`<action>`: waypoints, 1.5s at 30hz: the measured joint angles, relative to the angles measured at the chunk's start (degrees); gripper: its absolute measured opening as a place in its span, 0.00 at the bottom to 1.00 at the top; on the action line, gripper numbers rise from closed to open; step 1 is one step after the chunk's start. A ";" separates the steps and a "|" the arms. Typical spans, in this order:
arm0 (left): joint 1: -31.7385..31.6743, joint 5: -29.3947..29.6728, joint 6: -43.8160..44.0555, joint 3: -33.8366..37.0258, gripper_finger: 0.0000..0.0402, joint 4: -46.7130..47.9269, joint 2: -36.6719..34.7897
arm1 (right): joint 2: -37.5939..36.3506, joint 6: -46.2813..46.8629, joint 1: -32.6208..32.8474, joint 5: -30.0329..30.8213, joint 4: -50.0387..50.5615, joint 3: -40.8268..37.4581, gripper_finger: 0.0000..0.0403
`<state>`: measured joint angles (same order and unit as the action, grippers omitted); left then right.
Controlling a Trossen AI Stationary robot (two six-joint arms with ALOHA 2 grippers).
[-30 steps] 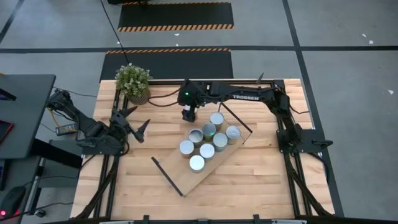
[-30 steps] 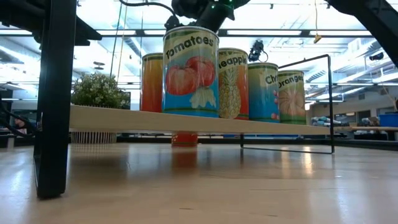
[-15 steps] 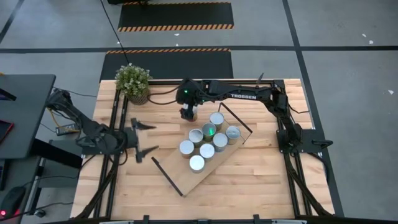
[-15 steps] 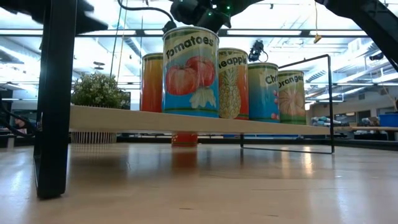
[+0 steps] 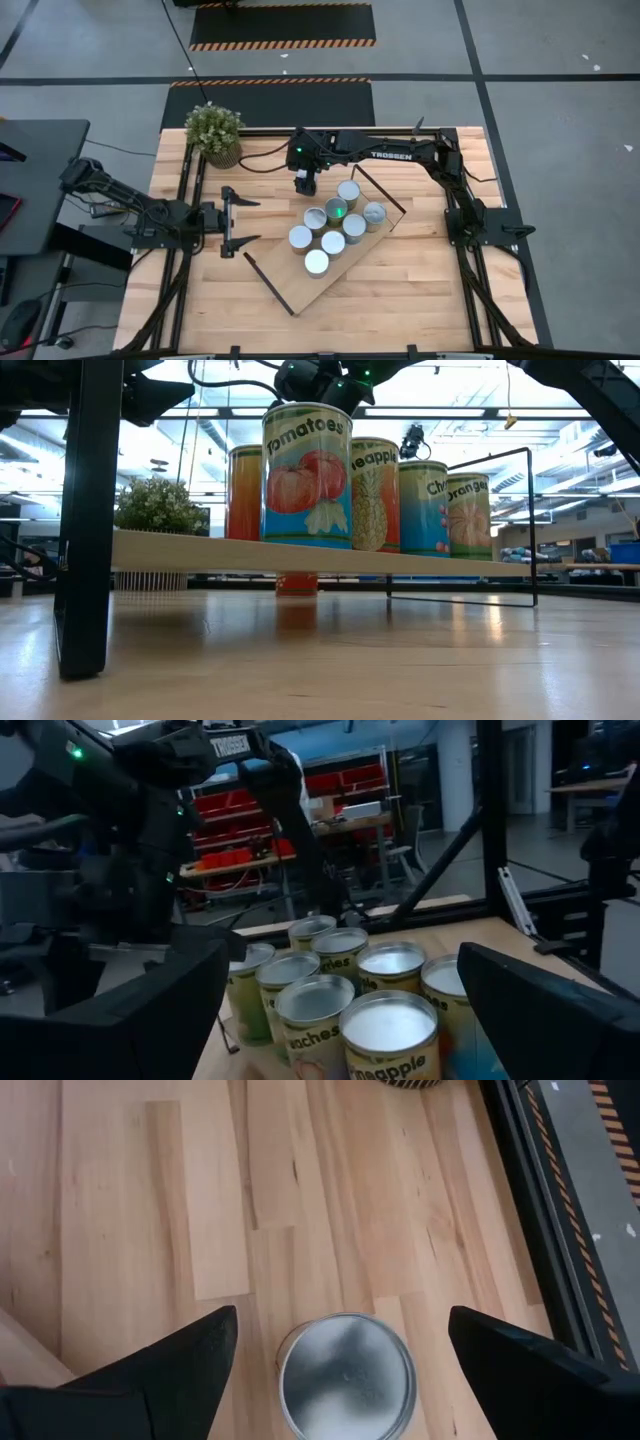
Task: Pick and place cans onto a shelf
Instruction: Put the canned pineapple on the shelf
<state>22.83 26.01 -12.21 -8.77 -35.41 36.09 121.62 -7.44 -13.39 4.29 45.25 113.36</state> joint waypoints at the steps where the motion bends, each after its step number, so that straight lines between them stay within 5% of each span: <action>1: -0.94 -1.31 0.27 0.04 1.00 1.04 -0.98 | 0.00 0.06 -0.02 0.02 -0.08 0.00 0.92; 14: -8.63 -5.12 0.97 0.34 1.00 11.58 -10.71 | 1.79 1.10 0.09 0.81 -0.48 -0.02 0.92; 22: -10.90 -5.33 0.69 5.10 1.00 5.89 -10.73 | 2.09 2.33 0.09 3.16 -1.09 -0.02 0.92; 33: -11.52 -11.23 0.44 5.24 1.00 7.01 -10.73 | 2.25 2.92 0.94 4.82 -4.45 -2.24 0.92; 45: -11.52 -11.08 5.42 5.24 1.00 8.70 -10.61 | 2.34 3.36 0.87 6.35 -6.07 -6.56 0.92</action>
<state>11.31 14.94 -6.79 -3.53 -26.71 25.48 123.96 -4.08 -12.51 10.64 39.19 106.80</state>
